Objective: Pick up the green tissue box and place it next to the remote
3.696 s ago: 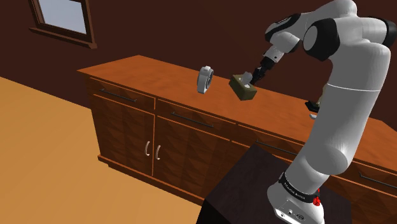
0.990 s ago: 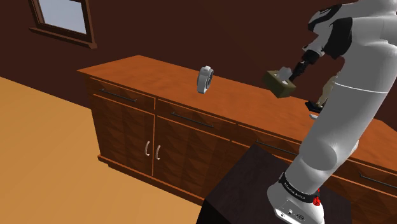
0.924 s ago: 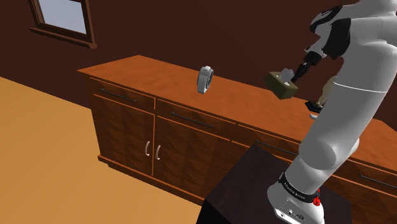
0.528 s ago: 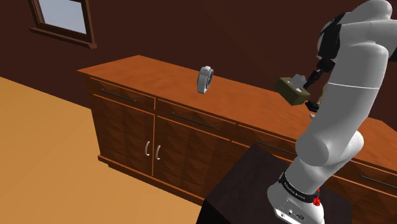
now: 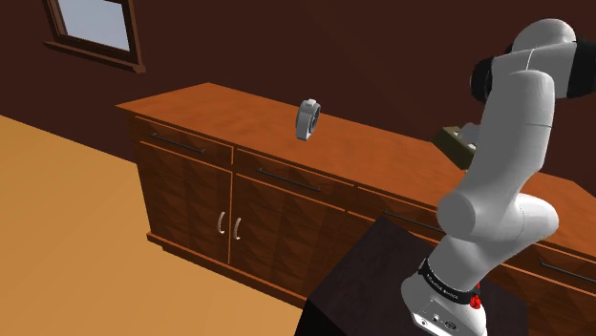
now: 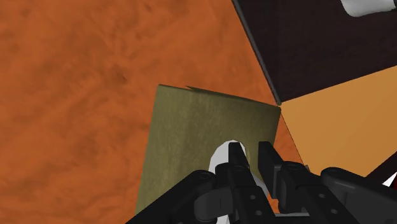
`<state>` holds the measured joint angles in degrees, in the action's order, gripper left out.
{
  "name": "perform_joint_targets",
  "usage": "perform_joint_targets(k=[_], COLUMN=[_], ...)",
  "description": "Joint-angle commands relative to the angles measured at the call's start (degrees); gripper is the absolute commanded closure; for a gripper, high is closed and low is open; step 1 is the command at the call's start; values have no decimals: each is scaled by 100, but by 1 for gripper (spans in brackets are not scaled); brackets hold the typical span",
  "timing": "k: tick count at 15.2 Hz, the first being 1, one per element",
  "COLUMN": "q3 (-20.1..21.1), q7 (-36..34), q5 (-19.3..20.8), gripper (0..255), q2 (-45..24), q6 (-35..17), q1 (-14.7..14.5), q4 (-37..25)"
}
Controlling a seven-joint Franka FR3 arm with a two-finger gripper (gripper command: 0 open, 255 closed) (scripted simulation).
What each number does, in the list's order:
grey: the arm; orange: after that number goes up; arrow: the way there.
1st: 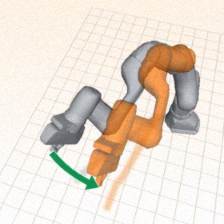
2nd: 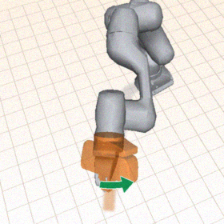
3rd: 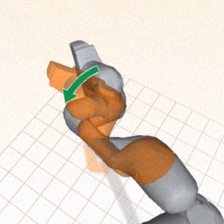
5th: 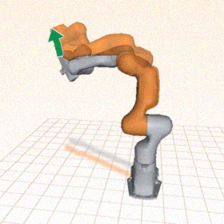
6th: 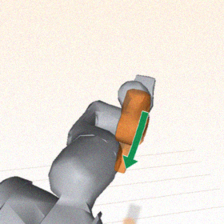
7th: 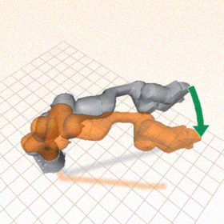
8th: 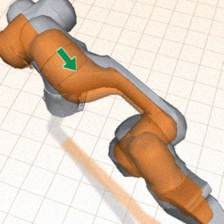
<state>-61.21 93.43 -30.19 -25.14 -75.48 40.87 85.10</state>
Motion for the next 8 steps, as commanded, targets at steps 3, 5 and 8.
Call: perform_joint_targets(k=[3,5,8], q3=[127,221,384], q7=[561,802,1108], q5=[-169,-276,-443], gripper=[255,255,255], q2=[-488,-771,-1211], q6=[167,283,475], q1=[796,1240,1935], q4=[-425,-742,-1311])
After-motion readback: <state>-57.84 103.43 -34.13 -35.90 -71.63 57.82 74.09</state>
